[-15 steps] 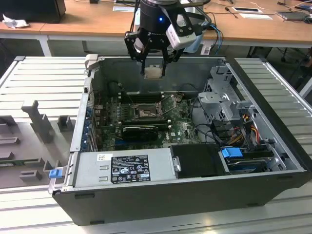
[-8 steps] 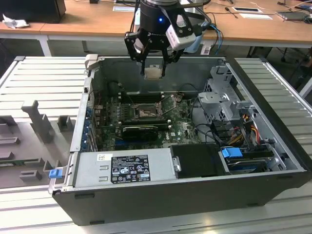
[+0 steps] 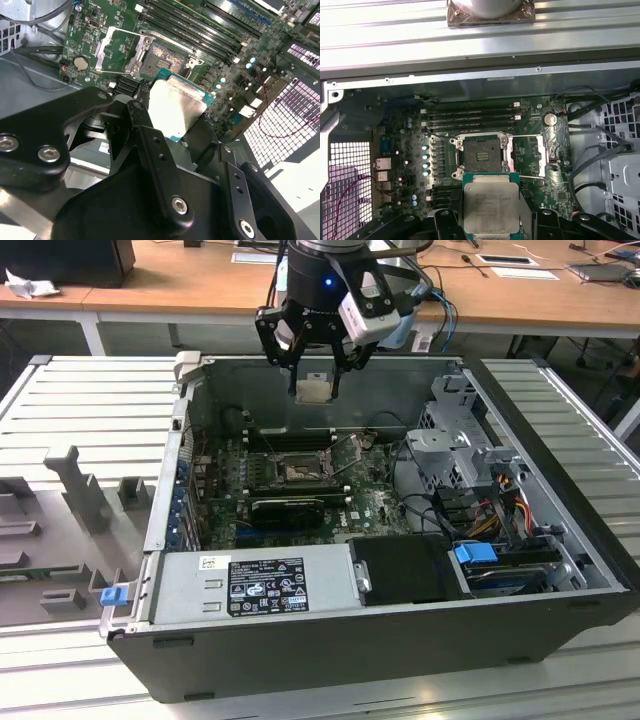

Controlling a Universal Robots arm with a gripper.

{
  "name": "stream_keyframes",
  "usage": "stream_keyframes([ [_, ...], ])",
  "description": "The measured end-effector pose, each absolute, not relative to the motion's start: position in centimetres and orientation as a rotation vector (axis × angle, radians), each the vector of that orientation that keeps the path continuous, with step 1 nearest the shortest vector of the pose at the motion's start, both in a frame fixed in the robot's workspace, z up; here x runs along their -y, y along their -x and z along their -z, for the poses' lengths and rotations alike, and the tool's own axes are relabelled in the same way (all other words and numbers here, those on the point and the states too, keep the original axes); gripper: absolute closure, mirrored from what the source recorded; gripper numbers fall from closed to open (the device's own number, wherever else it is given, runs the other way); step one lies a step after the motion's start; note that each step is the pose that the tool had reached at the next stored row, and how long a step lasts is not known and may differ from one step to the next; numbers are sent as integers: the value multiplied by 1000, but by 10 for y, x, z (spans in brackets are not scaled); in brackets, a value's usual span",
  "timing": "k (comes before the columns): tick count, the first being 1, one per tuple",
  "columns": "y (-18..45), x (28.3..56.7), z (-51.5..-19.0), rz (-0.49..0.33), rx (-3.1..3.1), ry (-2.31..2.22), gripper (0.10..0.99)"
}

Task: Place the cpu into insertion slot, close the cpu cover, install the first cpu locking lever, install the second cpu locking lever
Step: 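Place the cpu into insertion slot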

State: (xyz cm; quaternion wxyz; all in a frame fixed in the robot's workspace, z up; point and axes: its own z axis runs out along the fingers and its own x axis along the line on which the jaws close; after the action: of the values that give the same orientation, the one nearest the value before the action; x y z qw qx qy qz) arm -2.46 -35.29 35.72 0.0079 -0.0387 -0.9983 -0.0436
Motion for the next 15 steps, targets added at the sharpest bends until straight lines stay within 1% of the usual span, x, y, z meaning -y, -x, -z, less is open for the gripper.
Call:
stream_keyframes([
  [15,25,353,-357,137,3119,198,549],
])
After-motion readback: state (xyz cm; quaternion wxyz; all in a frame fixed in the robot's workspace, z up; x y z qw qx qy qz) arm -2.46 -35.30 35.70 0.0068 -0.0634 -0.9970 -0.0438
